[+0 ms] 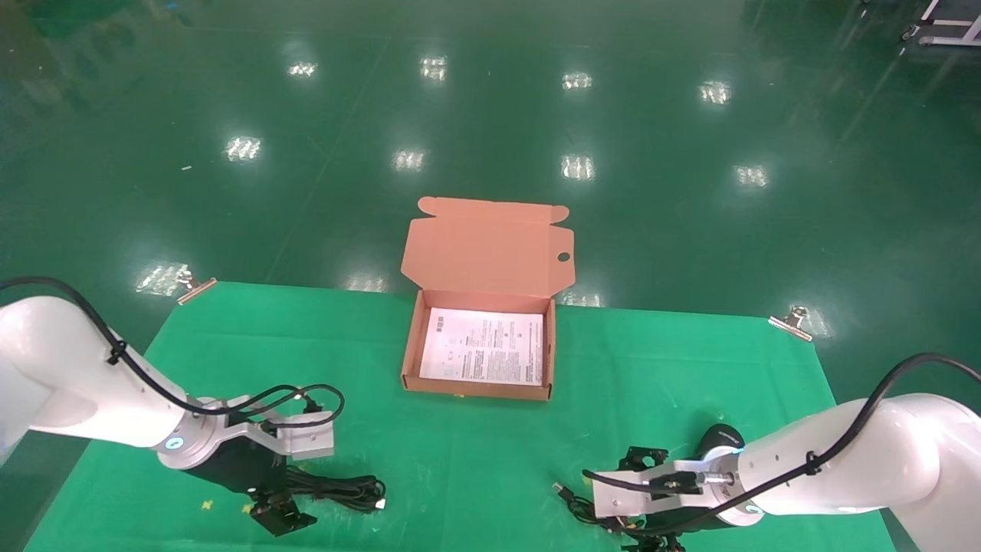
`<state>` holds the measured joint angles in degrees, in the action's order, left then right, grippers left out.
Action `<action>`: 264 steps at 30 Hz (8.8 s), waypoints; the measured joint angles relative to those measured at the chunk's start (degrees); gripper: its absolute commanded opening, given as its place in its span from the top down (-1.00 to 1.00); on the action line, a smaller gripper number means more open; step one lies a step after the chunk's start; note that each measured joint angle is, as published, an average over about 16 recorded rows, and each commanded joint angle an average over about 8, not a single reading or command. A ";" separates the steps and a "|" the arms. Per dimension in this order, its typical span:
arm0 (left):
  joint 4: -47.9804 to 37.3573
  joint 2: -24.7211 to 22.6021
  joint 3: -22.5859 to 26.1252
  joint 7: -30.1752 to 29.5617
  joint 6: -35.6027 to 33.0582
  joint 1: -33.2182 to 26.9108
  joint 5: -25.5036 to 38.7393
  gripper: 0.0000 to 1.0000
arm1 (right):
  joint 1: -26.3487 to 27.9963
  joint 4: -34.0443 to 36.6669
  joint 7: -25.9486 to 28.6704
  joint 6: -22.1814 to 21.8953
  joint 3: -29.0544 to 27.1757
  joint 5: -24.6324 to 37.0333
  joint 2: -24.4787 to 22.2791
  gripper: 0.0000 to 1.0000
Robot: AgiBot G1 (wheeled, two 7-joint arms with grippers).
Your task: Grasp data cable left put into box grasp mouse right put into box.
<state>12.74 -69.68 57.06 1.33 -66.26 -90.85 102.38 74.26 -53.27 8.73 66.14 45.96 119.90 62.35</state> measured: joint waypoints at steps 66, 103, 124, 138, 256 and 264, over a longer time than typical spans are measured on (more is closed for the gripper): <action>25.60 4.73 1.07 -10.43 8.84 -16.02 11.56 1.00 | 25.36 -1.64 7.86 -8.92 -12.75 -5.47 1.75 1.00; 27.90 4.78 3.17 -25.34 9.76 -21.13 23.29 1.00 | 29.79 12.61 0.43 -19.08 1.22 -15.32 15.99 1.00; 37.93 8.69 4.10 -33.47 6.59 -19.30 27.48 1.00 | 26.72 11.75 11.34 -26.60 22.91 -27.87 16.25 1.00; 39.10 9.05 4.16 -34.35 6.31 -19.07 27.92 1.00 | 25.01 15.81 14.67 -29.51 31.41 -31.41 16.27 0.46; 33.55 9.33 -9.39 0.37 16.13 2.59 -26.87 -1.00 | 24.09 -15.47 22.51 -14.86 16.24 -31.89 -17.23 -1.00; 38.91 14.30 -15.60 -2.07 9.15 7.83 -33.48 -1.00 | 17.10 -16.39 18.61 -8.32 7.46 -40.66 -19.15 -1.00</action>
<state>51.65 -55.38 41.46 -0.75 -57.12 -83.02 68.90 91.36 -69.66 27.35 57.82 53.42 79.24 43.20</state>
